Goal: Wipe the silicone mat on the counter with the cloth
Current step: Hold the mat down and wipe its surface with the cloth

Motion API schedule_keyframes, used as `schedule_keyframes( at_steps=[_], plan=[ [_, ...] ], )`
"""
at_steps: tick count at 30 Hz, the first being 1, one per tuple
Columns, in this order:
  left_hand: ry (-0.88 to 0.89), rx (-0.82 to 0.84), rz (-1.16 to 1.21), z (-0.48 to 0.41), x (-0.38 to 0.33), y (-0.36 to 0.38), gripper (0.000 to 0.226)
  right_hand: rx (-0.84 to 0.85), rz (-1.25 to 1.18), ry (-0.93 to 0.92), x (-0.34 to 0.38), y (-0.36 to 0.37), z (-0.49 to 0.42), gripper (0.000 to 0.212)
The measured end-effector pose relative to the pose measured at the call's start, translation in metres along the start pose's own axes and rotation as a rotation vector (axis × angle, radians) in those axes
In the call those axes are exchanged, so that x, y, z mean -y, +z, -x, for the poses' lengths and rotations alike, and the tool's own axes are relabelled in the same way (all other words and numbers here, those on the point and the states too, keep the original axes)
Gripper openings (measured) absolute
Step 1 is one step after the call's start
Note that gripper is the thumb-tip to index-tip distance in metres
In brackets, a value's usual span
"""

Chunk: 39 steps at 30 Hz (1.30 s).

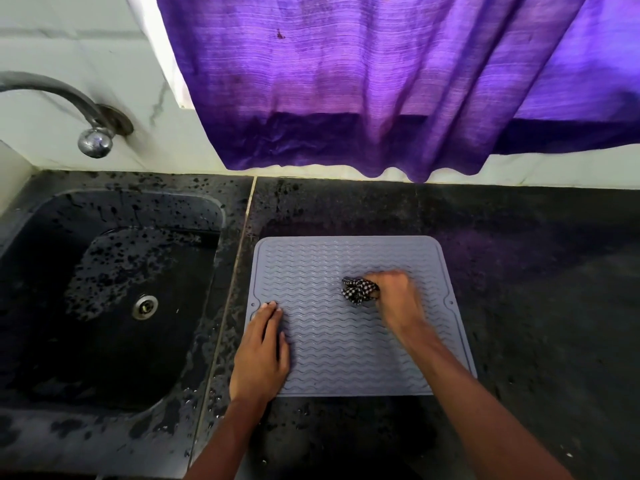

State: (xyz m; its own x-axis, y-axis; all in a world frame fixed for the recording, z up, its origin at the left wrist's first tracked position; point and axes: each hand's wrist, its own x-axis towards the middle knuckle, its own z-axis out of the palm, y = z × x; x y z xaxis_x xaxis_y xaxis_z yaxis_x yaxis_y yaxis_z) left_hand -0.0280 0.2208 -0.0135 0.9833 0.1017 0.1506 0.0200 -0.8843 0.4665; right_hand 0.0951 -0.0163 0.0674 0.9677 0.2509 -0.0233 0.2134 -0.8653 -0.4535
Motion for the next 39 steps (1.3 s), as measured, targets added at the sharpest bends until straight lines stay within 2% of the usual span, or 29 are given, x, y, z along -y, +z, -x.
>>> schedule_keyframes(
  at_steps=[6, 15, 21, 25, 28, 32, 39],
  plan=[
    [0.014, 0.02, -0.005, -0.001, 0.001, -0.001, 0.053, -0.036, 0.04, -0.008, 0.024, 0.015, -0.005, 0.037],
    [0.042, -0.002, 0.05, -0.003, -0.001, -0.005, 0.049, -0.036, -0.01, -0.006, 0.054, 0.036, -0.004, 0.054],
    [0.116, 0.005, 0.002, -0.002, 0.01, -0.009, 0.048, -0.014, -0.009, 0.008, 0.08, 0.039, -0.009, 0.05],
    [0.092, -0.011, -0.084, 0.001, 0.015, -0.015, 0.049, -0.005, -0.001, -0.086, 0.105, 0.055, -0.007, 0.048],
    [0.098, -0.025, -0.105, 0.003, 0.018, -0.019, 0.048, 0.001, 0.01, -0.064, 0.107, 0.056, -0.012, 0.049],
    [0.138, -0.049, -0.12, 0.003, 0.022, -0.02, 0.046, 0.044, -0.001, -0.105, 0.131, 0.061, -0.015, 0.052],
    [0.077, -0.068, -0.058, 0.006, 0.031, -0.02, 0.047, 0.09, 0.031, -0.09, 0.138, 0.067, -0.019, 0.05]
  ],
)
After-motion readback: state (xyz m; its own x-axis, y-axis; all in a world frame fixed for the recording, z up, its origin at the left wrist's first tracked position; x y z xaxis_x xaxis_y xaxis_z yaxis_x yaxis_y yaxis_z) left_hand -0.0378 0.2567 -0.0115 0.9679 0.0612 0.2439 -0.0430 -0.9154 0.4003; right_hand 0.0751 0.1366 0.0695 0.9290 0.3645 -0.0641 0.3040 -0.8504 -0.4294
